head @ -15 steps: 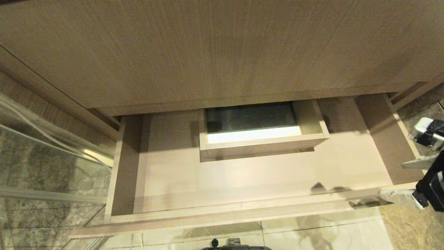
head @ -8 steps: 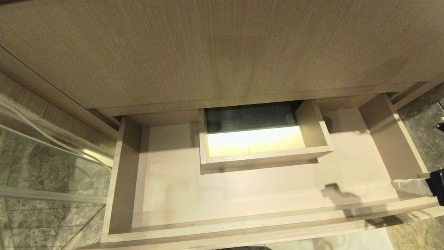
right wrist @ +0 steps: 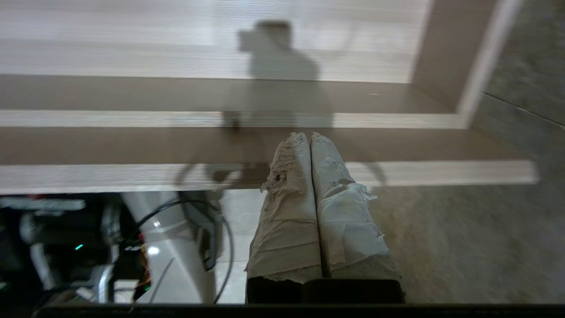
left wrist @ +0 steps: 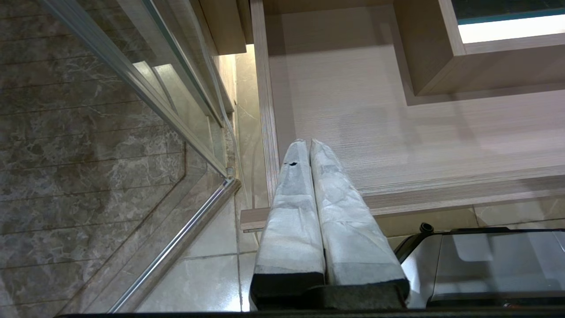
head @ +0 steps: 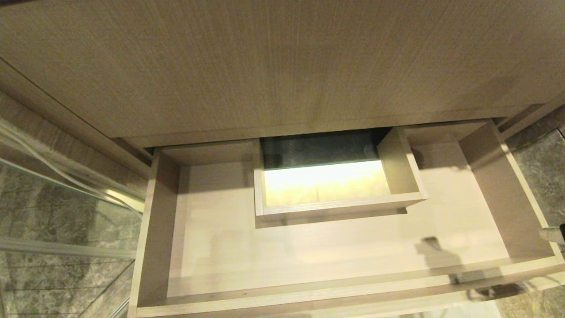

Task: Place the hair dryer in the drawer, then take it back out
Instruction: Pick up the hairdryer

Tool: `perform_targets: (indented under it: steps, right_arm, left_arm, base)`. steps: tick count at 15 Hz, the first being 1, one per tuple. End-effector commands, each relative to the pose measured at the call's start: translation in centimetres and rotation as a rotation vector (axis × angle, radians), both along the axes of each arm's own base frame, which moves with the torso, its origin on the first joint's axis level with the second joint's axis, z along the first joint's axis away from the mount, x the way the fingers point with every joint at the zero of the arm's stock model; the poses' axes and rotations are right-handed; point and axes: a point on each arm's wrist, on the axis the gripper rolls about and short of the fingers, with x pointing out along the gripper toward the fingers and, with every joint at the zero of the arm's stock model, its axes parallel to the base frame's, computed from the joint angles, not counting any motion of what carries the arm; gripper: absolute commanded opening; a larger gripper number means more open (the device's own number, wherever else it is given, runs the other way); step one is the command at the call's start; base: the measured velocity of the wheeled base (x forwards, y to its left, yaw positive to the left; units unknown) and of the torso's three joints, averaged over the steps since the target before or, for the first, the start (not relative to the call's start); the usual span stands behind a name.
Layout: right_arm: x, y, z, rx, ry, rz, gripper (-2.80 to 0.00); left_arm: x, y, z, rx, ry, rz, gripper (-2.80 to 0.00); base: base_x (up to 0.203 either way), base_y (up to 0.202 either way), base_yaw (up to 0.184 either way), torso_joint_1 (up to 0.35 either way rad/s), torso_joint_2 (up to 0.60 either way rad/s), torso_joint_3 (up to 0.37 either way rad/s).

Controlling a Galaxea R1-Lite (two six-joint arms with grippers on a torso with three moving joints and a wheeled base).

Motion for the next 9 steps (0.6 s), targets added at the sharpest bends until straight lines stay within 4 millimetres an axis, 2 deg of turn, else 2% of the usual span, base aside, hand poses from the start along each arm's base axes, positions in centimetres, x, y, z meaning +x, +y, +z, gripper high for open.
perform_targets:
  steps: [1,7,9]
  right_arm:
    - [-1.4,0.1,0.4,-0.02,-0.038,-0.021,-2.8]
    - [-5.3,0.4,1.7,-0.04,-0.198,-0.014,-2.8]
    - [-6.4,0.5,1.8,-0.046,-0.254,-0.013,-2.8]
  left_arm:
    - [0.0,0.0,0.0,0.0,0.0,0.0,-2.8]
    - [0.0,0.0,0.0,0.0,0.0,0.0,-2.8]
    - [0.0,0.0,0.0,0.0,0.0,0.0,-2.8]
  base:
    - [0.0,0.0,0.0,0.0,0.0,0.0]
    - [0.0,0.0,0.0,0.0,0.0,0.0]
    - [0.0,0.0,0.0,0.137,-0.28,-0.125]
